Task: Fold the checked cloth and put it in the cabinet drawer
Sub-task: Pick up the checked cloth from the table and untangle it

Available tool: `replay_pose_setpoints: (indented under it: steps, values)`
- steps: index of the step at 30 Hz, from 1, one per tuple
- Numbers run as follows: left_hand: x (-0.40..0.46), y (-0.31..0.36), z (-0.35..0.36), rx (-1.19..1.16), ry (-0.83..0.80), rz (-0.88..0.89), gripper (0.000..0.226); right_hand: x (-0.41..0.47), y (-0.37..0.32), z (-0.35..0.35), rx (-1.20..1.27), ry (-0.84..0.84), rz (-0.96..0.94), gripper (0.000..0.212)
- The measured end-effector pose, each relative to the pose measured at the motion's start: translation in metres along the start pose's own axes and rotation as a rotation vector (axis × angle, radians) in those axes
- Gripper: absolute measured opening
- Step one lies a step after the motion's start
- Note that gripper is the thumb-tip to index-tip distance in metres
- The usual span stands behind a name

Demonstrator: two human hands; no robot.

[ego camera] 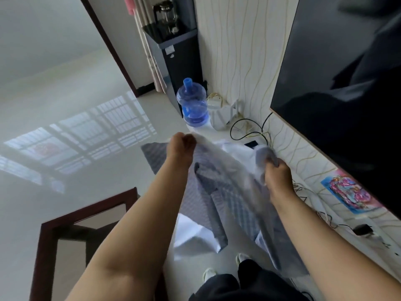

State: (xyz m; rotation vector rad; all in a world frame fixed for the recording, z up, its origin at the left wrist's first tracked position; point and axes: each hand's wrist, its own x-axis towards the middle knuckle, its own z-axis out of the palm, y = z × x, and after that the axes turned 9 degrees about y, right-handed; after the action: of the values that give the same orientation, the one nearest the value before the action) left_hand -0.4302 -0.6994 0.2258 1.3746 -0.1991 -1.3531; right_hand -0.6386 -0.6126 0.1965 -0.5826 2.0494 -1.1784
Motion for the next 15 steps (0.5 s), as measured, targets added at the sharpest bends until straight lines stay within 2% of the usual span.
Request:
replay_pose_setpoints:
  steps: [2,6,8,10,11,13,15]
  values:
    - [0.009,0.012,-0.024,0.105,0.187,0.039,0.025,0.004,-0.002,0.006,-0.019,0.021,0.06,0.037]
    - [0.02,0.044,-0.066,0.273,0.279,0.023,0.016,0.007,-0.017,0.023,0.082,-0.084,0.225,0.048]
    - [0.016,0.06,-0.081,0.342,0.311,0.057,0.013,0.009,-0.029,0.03,0.167,-0.14,0.274,0.045]
    - [0.01,0.074,-0.089,0.36,0.321,0.135,0.014,0.009,-0.045,0.037,0.216,-0.165,0.249,0.04]
    - [0.006,0.079,-0.09,0.364,0.313,0.202,0.015,0.008,-0.052,0.042,0.185,-0.179,0.207,0.044]
    - [-0.013,0.08,-0.086,0.489,0.295,0.304,0.018,0.004,-0.065,0.052,0.03,-0.209,0.057,0.062]
    - [-0.036,0.058,-0.08,0.482,0.221,0.282,0.023,-0.011,-0.07,0.063,-0.134,-0.302,-0.065,0.063]
